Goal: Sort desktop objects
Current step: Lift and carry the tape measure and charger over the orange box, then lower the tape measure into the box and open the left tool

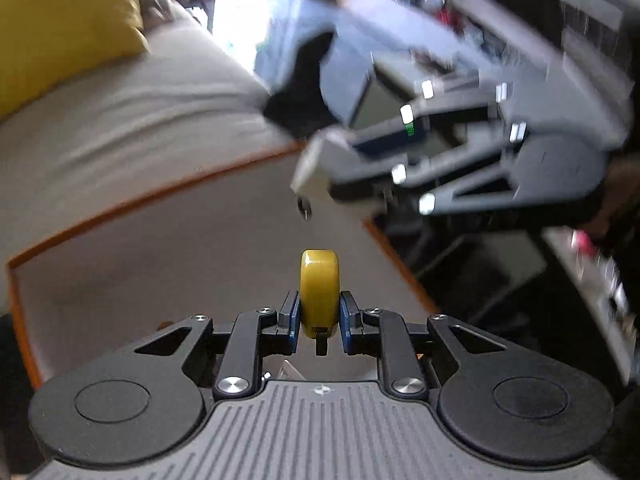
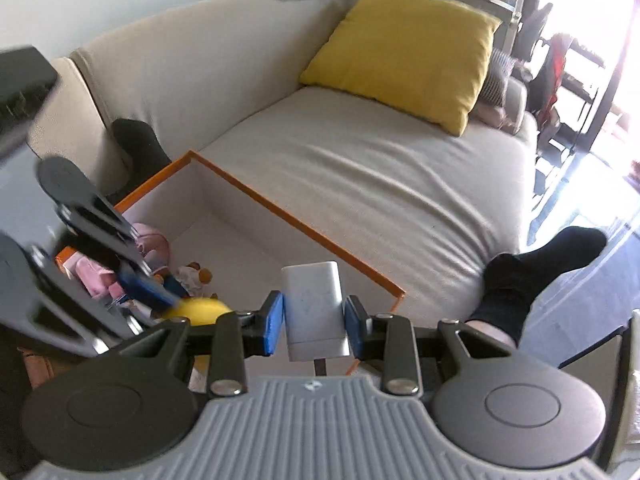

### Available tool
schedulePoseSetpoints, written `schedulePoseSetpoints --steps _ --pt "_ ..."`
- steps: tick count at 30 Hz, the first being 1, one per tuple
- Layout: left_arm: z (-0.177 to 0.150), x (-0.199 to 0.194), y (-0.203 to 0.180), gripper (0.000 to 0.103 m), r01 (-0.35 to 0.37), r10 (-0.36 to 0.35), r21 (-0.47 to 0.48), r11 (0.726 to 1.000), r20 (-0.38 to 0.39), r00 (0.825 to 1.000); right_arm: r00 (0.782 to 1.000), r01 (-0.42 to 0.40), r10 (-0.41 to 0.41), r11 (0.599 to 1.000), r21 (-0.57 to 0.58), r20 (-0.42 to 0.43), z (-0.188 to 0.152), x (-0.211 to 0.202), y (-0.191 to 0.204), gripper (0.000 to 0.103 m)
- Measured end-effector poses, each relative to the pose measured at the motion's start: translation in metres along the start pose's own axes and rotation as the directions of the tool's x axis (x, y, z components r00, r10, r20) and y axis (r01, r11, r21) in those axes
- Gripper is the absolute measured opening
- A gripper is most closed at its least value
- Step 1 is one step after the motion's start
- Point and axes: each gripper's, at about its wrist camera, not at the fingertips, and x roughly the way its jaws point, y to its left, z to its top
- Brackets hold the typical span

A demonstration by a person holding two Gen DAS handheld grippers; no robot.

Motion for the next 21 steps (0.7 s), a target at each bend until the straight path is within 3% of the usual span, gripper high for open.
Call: schedulePoseSetpoints --steps 5,11,16,21 --pt "0.012 0.048 0.001 0.022 0.05 -0.025 0.137 0.989 -0.179 0.984 0.998 -0.04 0.037 0.998 -0.045 -0.06 0.004 0.035 0.002 0.035" --pt "0.015 0.092 0.0 0.022 0.111 -0.05 0.184 0.977 -0.308 0.95 0.991 -0.073 0.066 0.996 -0.058 -0.113 0.004 0.065 0.004 0.035" --pt "0.011 0.114 0.002 0.022 0.16 -0.088 0.173 0.972 -0.366 0.926 0.988 -0.087 0.08 0.995 -0.053 -0.133 0.001 0.078 0.003 0.035" --pt "0.001 0.126 0.004 0.022 0.151 -0.069 0.169 0.974 -0.413 0.908 0.984 -0.095 0.083 0.993 -0.072 -0.154 -0.001 0.081 0.001 0.035"
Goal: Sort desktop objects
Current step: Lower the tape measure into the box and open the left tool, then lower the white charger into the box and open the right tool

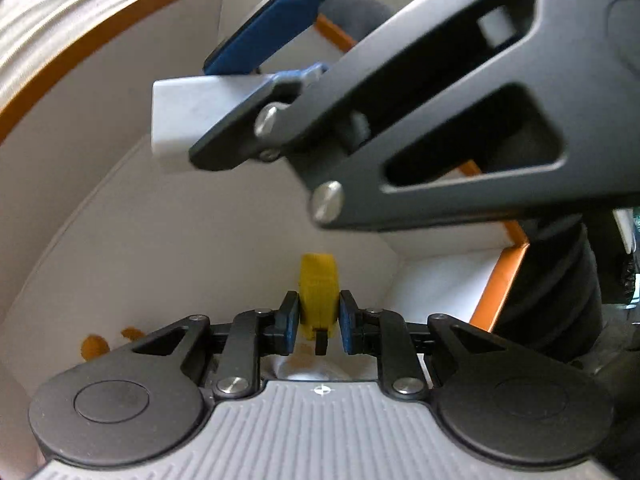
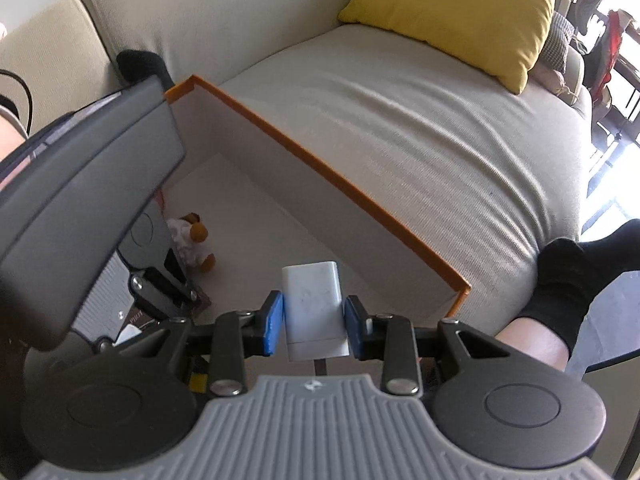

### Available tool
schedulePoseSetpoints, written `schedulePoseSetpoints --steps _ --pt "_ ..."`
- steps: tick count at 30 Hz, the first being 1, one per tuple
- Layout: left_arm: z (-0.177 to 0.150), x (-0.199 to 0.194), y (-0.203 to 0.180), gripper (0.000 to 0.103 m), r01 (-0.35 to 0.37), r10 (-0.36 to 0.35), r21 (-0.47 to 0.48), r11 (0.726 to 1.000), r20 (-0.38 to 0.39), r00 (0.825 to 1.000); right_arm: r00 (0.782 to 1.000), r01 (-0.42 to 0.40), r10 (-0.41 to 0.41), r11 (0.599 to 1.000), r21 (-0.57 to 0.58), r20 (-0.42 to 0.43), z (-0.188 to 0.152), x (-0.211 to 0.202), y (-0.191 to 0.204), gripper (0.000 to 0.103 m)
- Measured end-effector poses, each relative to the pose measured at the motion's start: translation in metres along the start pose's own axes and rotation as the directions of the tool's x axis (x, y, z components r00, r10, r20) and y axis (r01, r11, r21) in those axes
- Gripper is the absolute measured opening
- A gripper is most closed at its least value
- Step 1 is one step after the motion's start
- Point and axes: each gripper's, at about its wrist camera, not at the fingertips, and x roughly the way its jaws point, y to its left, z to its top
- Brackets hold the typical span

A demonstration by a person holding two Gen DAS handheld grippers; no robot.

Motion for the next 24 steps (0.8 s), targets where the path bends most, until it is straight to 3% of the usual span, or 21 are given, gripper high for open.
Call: schedulePoseSetpoints --steps 4,7,12,17,24 --pt "-0.003 0.001 -0.002 0.032 -0.041 0.041 -0.008 0.999 0.013 0.999 1.0 -0.002 0.001 1.0 -0.022 -0.015 -0.004 0.001 0.005 0.035" --pt "-0.004 -0.001 -0.003 0.051 -0.075 0.075 -0.007 0.997 0.03 0.997 1.0 -0.002 0.001 1.0 -0.031 -0.027 -0.006 0.001 0.008 0.035" --pt "-0.009 -0.003 -0.002 0.051 -0.07 0.072 -0.024 0.997 0.055 0.996 0.999 -0.005 0.003 0.999 -0.052 -0.048 -0.011 0.004 0.012 0.035" --pt "-0.022 -0.024 0.005 0.051 -0.062 0.072 -0.076 0.995 0.137 0.988 0.997 -0.024 0.017 0.995 -0.096 -0.071 -0.015 0.009 0.017 0.035" --pt "-0.048 -0.06 0.014 0.051 -0.076 0.123 -0.171 0.982 0.285 0.951 0.989 -0.026 -0.012 0.966 -0.258 -0.146 -0.013 0.031 0.035 0.035"
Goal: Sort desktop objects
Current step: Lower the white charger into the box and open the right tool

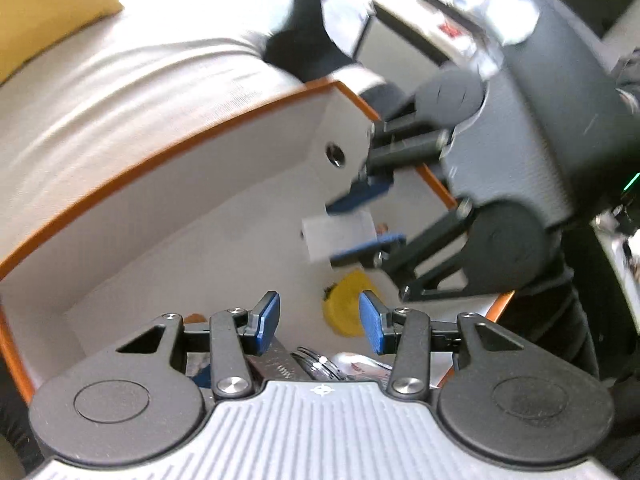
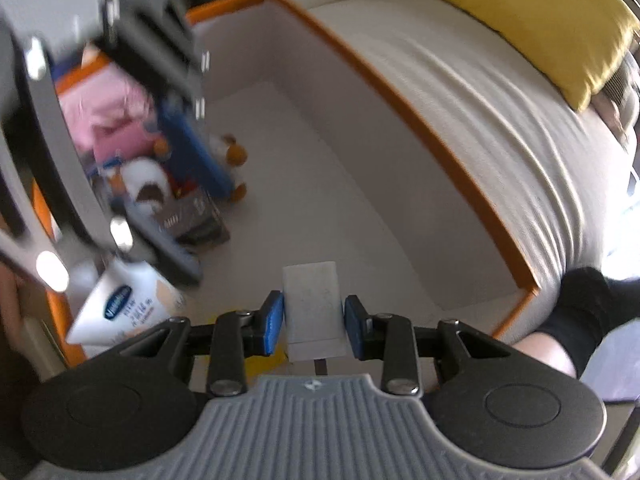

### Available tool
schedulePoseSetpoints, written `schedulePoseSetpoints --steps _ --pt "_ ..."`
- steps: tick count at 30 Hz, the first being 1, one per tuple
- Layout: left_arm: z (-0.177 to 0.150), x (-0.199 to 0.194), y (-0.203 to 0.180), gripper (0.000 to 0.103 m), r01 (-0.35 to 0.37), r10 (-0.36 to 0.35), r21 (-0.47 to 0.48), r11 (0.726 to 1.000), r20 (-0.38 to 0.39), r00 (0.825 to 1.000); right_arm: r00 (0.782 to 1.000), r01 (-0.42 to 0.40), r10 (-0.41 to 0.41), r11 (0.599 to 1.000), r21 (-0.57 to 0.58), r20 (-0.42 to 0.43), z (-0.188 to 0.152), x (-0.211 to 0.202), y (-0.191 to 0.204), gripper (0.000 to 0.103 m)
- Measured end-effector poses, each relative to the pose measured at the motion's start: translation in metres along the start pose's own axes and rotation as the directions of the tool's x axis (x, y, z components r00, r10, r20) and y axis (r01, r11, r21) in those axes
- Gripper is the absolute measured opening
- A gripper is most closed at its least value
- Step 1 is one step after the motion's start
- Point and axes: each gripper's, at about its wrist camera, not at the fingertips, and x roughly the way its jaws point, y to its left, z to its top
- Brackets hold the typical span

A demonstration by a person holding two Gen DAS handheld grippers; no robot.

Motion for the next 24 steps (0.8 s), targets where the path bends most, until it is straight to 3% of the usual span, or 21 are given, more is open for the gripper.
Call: schedulePoseSetpoints --steps 5,9,17,24 --pt "0.0 -0.01 0.001 0.051 -0.021 0.023 -0.052 0.998 0.052 0.998 0.996 0.011 -0.02 0.996 -0.094 -0.09 0.005 0.019 0.011 0.035" --pt "-0.005 -0.025 0.006 0.051 -0.026 0.039 -0.103 0.994 0.119 0.992 0.989 -0.025 0.001 0.987 -0.157 -0.149 0.002 0.026 0.019 0.035" --pt "-0.013 -0.023 0.002 0.051 -0.021 0.039 -0.13 0.991 0.133 0.99 0.979 -0.159 0.124 0.962 -0.224 -0.164 0.002 0.023 0.036 0.035" --pt "-0.015 -0.024 0.005 0.051 -0.017 0.039 -0.155 0.988 0.14 0.989 0.981 -0.157 0.125 0.96 -0.233 -0.145 0.003 0.021 0.037 0.035"
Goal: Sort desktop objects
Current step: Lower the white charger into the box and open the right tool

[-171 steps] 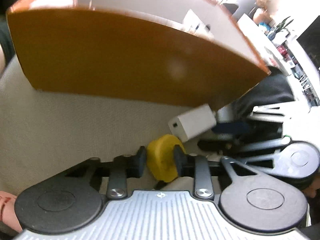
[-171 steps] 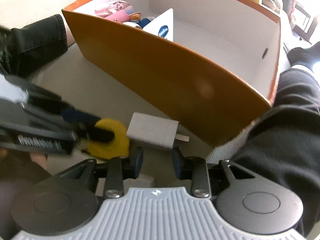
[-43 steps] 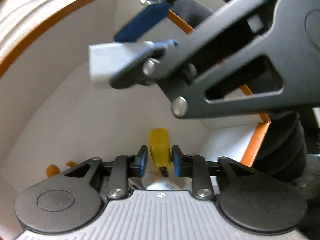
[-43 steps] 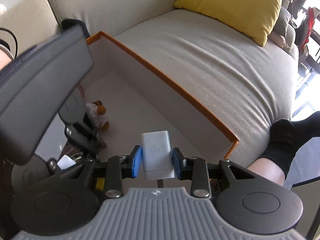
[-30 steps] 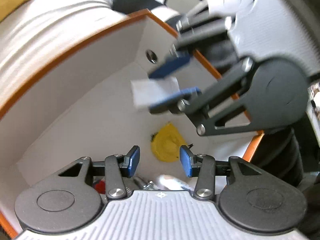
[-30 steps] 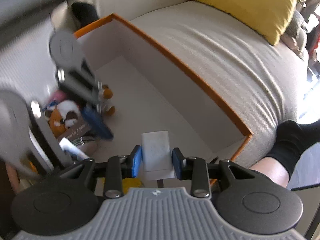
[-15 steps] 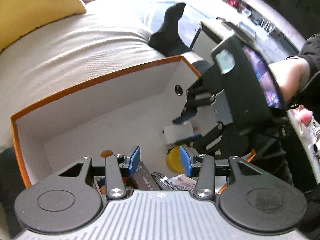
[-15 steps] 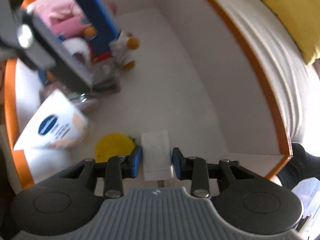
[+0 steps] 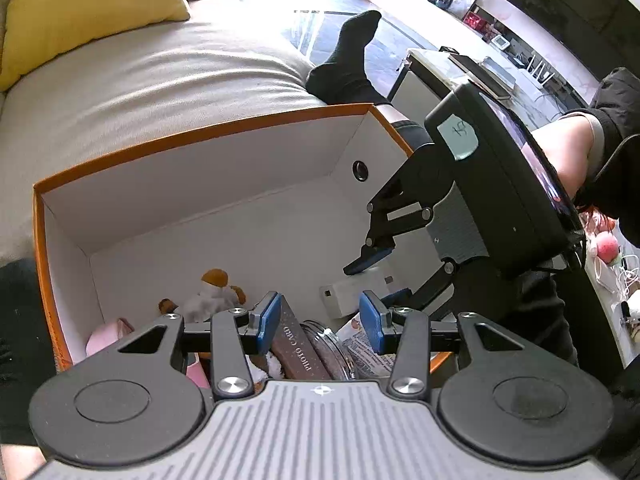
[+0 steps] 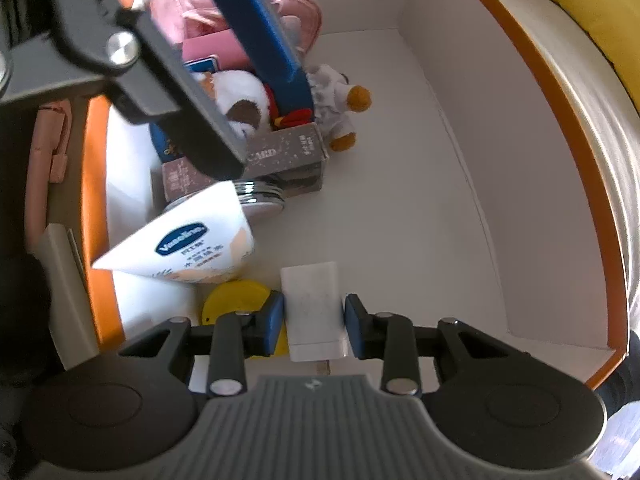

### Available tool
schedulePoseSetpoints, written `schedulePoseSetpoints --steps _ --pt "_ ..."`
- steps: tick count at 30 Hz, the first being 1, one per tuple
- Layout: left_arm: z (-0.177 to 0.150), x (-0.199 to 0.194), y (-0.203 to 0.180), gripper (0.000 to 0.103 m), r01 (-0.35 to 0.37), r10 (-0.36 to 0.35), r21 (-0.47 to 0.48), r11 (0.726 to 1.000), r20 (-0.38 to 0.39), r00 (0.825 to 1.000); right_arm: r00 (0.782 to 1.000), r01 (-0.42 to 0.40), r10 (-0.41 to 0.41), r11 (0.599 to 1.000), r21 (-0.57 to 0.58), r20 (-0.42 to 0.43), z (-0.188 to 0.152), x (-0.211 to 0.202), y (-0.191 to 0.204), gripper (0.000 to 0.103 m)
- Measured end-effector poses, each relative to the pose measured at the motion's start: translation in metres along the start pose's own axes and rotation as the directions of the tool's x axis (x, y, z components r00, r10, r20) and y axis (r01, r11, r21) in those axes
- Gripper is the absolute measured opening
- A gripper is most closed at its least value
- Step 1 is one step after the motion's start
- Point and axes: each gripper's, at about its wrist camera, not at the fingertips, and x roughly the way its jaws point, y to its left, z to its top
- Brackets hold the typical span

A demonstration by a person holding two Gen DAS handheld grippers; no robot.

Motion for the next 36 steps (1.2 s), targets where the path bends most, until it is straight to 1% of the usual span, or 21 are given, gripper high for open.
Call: schedulePoseSetpoints --steps 2,4,6,8,10,11,14,18,20,21,23,24,27,28,30,32,33,34,35,36 --pt "0.0 -0.001 0.001 0.051 0.003 -0.003 -0.007 1.0 0.008 1.0 1.0 0.005 -0.006 1.0 0.003 0.011 -0.002 -0.005 -0.003 0.035" --pt "-0.001 -0.002 0.0 0.051 0.008 -0.007 -0.011 1.0 0.013 1.0 1.0 -0.015 0.015 1.0 0.013 0.024 -0.004 -0.013 -0.007 0.035" --pt "-0.002 -0.002 0.0 0.051 0.007 -0.007 -0.014 1.0 0.015 1.0 0.997 -0.072 0.071 0.997 0.032 0.031 -0.005 -0.019 -0.012 0.035" --pt "-0.004 -0.002 0.001 0.051 0.006 -0.006 -0.018 1.0 0.015 1.0 0.993 -0.111 0.11 0.993 0.035 0.03 -0.006 -0.022 -0.014 0.035" --pt "-0.005 -0.002 0.002 0.051 0.004 -0.003 -0.026 1.0 0.014 1.0 0.986 -0.167 0.166 0.985 0.051 0.023 -0.005 -0.021 -0.016 0.035" --pt "-0.006 -0.003 0.002 0.051 0.004 -0.003 -0.029 1.0 0.014 1.0 0.983 -0.183 0.182 0.982 0.042 0.024 -0.005 -0.021 -0.015 0.035" --pt "-0.007 -0.004 0.003 0.051 0.006 -0.005 -0.031 1.0 0.017 1.0 0.982 -0.19 0.19 0.981 0.039 0.019 -0.003 -0.02 -0.016 0.035" --pt "-0.008 -0.006 0.005 0.051 -0.004 0.004 -0.039 0.999 0.02 1.0 0.972 -0.233 0.233 0.972 0.033 0.003 0.001 -0.019 -0.02 0.037" --pt "-0.008 -0.007 0.007 0.051 -0.006 0.007 -0.048 0.999 0.023 1.0 0.962 -0.273 0.273 0.961 0.039 -0.004 0.003 -0.019 -0.024 0.037" --pt "-0.008 -0.007 0.007 0.051 -0.006 0.007 -0.051 0.999 0.024 1.0 0.953 -0.303 0.303 0.952 0.046 -0.002 0.004 -0.019 -0.027 0.038" --pt "-0.008 -0.007 0.008 0.051 -0.007 0.009 -0.056 0.998 0.023 1.0 0.929 -0.37 0.371 0.927 0.068 -0.004 0.01 -0.019 -0.032 0.042" --pt "-0.008 -0.008 0.009 0.051 -0.011 0.012 -0.058 0.998 0.02 1.0 0.922 -0.384 0.386 0.92 0.084 -0.014 0.011 -0.017 -0.035 0.042" --pt "-0.01 -0.007 0.008 0.051 -0.014 0.015 -0.055 0.998 0.017 1.0 0.925 -0.375 0.38 0.92 0.114 -0.027 0.015 -0.015 -0.043 0.041" --pt "-0.011 -0.007 0.008 0.051 -0.014 0.015 -0.056 0.998 0.018 1.0 0.93 -0.361 0.366 0.924 0.123 -0.02 0.016 -0.017 -0.046 0.041" --pt "-0.012 -0.008 0.009 0.051 -0.013 0.014 -0.054 0.998 0.023 1.0 0.942 -0.335 0.335 0.932 0.137 0.019 0.017 -0.026 -0.055 0.033" --pt "-0.012 -0.009 0.009 0.051 -0.016 0.017 -0.055 0.998 0.026 1.0 0.953 -0.303 0.301 0.941 0.153 0.033 0.017 -0.033 -0.062 0.03" --pt "-0.013 -0.01 0.009 0.051 -0.017 0.019 -0.056 0.998 0.027 0.999 0.959 -0.283 0.283 0.947 0.156 0.018 0.019 -0.032 -0.07 0.028" --pt "-0.013 -0.01 0.009 0.051 -0.018 0.02 -0.056 0.998 0.028 0.999 0.965 -0.259 0.263 0.953 0.159 -0.006 0.01 -0.031 -0.059 0.024" --pt "-0.014 -0.01 0.009 0.051 -0.018 0.02 -0.056 0.998 0.03 0.999 0.97 -0.232 0.241 0.959 0.163 -0.038 0.013 -0.028 -0.05 0.023" --pt "-0.014 -0.011 0.009 0.051 -0.016 0.018 -0.056 0.998 0.033 0.999 0.973 -0.206 0.221 0.964 0.168 -0.071 0.009 -0.025 -0.048 0.022"
